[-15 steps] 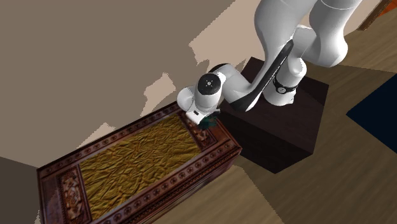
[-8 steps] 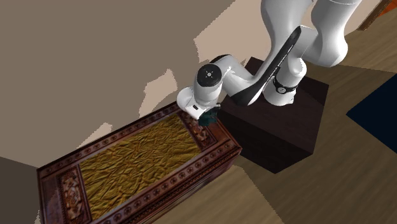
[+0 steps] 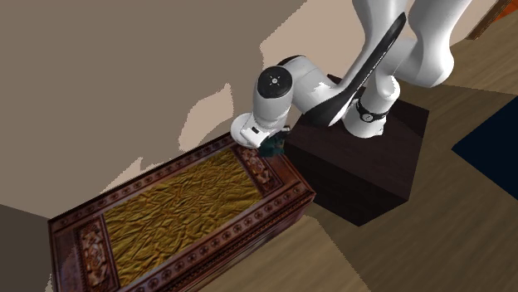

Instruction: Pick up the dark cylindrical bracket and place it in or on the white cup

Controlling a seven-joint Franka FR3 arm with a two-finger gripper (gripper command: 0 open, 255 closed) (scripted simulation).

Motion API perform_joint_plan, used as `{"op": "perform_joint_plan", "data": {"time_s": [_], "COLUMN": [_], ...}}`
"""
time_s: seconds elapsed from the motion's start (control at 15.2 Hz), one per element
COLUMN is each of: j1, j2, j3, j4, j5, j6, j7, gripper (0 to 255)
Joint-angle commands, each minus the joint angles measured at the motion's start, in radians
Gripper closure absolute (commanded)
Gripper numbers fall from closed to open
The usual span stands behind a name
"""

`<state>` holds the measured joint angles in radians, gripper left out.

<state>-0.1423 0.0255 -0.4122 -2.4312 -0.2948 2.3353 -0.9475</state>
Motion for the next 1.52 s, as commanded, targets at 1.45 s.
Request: {"op": "perform_joint_plan", "data": {"time_s": [1.45], "j1": [-0.125], "j2": [-0.123], "j3": [-0.148], "j4": [0.135], "j5": [-0.055], "j6": [-0.185], "j7": [-0.284], "gripper": [255]}}
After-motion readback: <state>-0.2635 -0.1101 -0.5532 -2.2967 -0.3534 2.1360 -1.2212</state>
